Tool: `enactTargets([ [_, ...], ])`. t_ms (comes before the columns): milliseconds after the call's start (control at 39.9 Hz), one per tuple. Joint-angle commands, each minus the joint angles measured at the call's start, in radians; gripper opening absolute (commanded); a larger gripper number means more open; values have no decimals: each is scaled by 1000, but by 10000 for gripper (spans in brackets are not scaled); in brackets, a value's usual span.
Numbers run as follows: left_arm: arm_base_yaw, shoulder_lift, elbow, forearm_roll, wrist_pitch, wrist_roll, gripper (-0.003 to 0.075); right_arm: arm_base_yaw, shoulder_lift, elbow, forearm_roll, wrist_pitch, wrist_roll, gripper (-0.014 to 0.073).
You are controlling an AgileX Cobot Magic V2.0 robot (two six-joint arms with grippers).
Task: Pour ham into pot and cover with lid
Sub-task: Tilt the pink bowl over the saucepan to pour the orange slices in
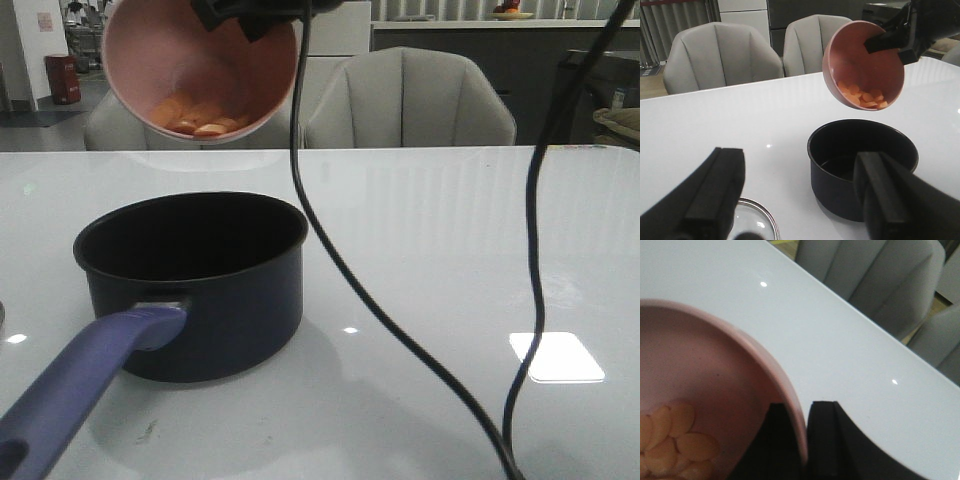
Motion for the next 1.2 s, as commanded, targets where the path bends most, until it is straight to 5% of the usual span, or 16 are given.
enactTargets([
  [0,-7,13,-25,-10,-82,-1,502,-14,-47,-32,165,-118,-184,141],
  [501,-7,13,-25,-10,-82,-1,502,-14,-30,140,735,-513,-678,141],
  [652,-7,13,-25,-10,-82,-1,502,-14,-30,208,789,-672,-763,141],
  [953,-7,13,-25,-10,-82,-1,502,-31,-12,358,839,-1228,-935,141],
  [1178,-7,13,-25,-10,-82,-1,502,-54,59,357,840,-1358,-1114,141],
])
